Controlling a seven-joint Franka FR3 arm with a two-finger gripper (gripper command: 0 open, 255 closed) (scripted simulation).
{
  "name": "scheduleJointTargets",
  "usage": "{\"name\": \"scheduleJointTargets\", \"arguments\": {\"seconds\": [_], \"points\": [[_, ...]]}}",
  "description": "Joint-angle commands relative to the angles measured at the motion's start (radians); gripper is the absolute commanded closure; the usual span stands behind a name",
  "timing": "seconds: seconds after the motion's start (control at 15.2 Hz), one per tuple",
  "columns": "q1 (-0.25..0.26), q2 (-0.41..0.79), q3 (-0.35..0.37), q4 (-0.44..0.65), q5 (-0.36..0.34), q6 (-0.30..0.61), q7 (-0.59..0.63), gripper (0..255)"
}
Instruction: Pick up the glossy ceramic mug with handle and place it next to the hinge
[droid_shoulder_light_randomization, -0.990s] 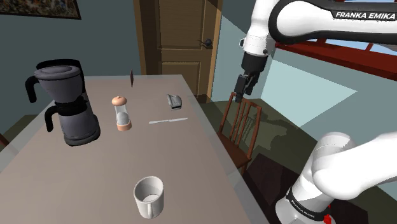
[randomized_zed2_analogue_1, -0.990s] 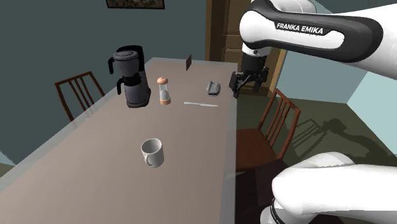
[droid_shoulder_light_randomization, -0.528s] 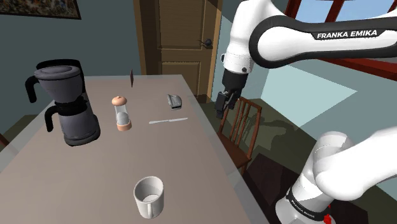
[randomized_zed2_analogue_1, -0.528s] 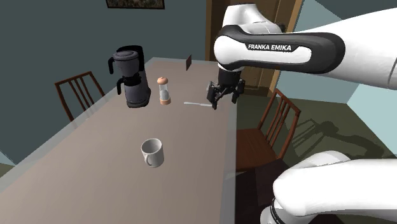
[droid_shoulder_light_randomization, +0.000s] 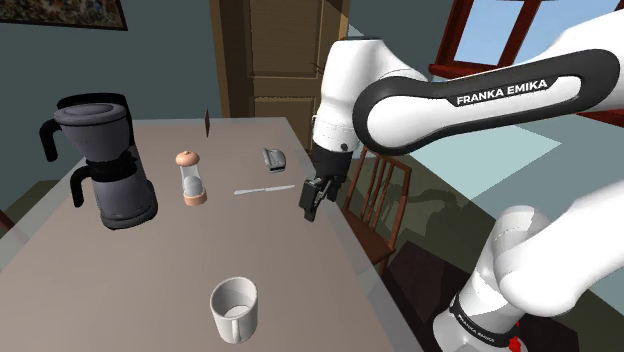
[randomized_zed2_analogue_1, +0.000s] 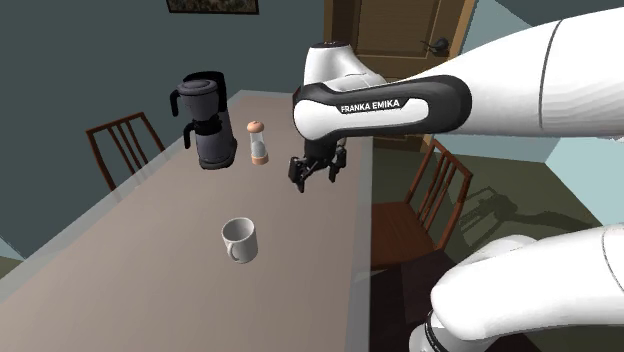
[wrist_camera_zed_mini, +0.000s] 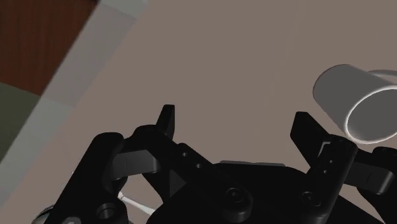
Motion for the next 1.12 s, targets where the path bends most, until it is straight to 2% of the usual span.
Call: {"name": "scheduleJointTargets", "arguments": {"seconds": [0.0,0.46,0.86,1.06], "points": [[0.012,0.044,0.035,-0.001,0.010,0.053,0.031,0],[0.032,0.249,0.160,0.065,-0.012,0.215,0.157,0],[0.043,0.459,0.253,0.166,-0.119,0.328,0.305,0],[0.048,0.508,0.262,0.173,-0.155,0.365,0.338,0]]}}
